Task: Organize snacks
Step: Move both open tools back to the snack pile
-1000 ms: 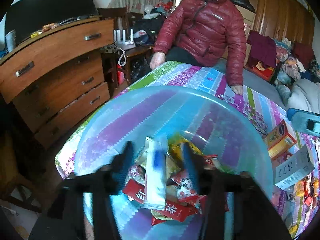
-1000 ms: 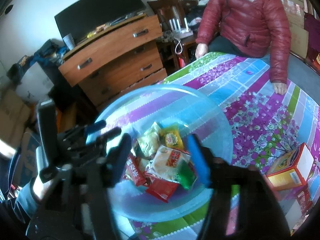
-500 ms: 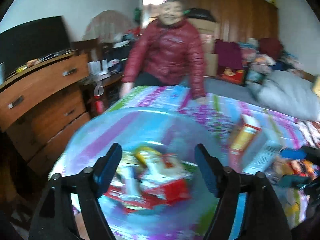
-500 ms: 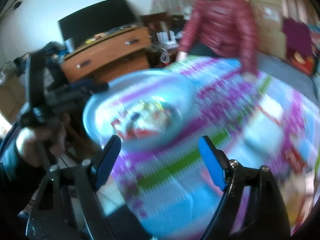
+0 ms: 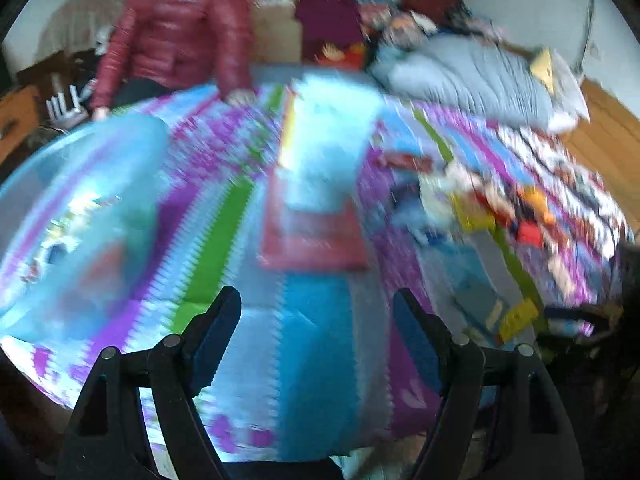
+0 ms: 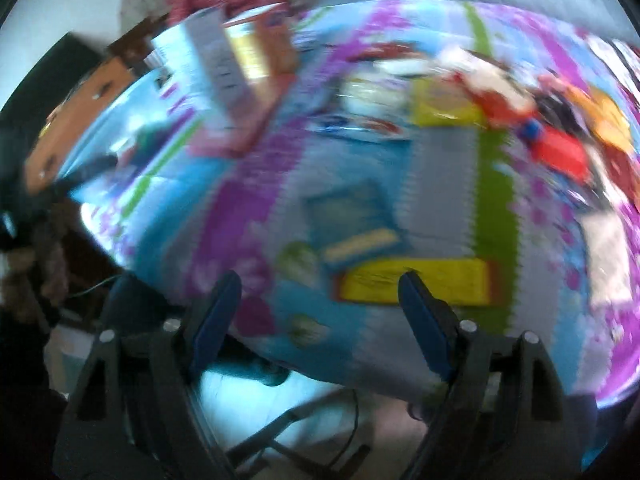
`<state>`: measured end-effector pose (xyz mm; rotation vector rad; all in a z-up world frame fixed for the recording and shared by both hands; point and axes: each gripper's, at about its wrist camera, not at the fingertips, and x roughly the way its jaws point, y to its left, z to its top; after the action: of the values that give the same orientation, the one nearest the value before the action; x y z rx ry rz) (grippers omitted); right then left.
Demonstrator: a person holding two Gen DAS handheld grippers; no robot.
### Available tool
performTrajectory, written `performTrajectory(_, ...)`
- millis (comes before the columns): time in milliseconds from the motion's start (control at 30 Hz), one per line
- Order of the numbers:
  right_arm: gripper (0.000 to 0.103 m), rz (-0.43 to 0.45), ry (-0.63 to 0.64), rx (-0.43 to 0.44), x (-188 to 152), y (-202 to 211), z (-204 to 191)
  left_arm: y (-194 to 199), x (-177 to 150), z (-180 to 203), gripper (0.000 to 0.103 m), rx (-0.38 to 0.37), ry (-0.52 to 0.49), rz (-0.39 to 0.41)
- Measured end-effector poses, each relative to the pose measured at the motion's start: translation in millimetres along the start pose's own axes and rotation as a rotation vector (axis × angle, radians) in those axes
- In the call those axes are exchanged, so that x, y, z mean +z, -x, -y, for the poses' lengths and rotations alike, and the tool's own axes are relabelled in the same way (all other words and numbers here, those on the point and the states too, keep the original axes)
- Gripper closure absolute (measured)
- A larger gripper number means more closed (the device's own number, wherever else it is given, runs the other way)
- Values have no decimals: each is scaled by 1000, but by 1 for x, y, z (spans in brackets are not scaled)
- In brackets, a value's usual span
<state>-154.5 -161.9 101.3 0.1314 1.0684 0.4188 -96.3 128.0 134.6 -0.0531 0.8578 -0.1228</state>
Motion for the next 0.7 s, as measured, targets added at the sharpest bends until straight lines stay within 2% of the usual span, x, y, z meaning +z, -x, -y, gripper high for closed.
performTrajectory(133,21,54,-48,-46,2,15,37,-47,-6,22,24,4,-38,-95)
performTrajectory(233,21,65,-85,-62,-1,14,62,-78,-3,38,23,32,-88,-129)
performTrajectory(400,21,60,-127,-63,-12,1,83,-120,-8,62,24,51,-117,-188)
performTrajectory(567,21,59,-126,-65,-11,-14,92,-140,-9,86,24,47,-160,-173)
performTrajectory(700,17,109,-66,-103,10,-24,93,-154,-2,105,21,36,-205,-137)
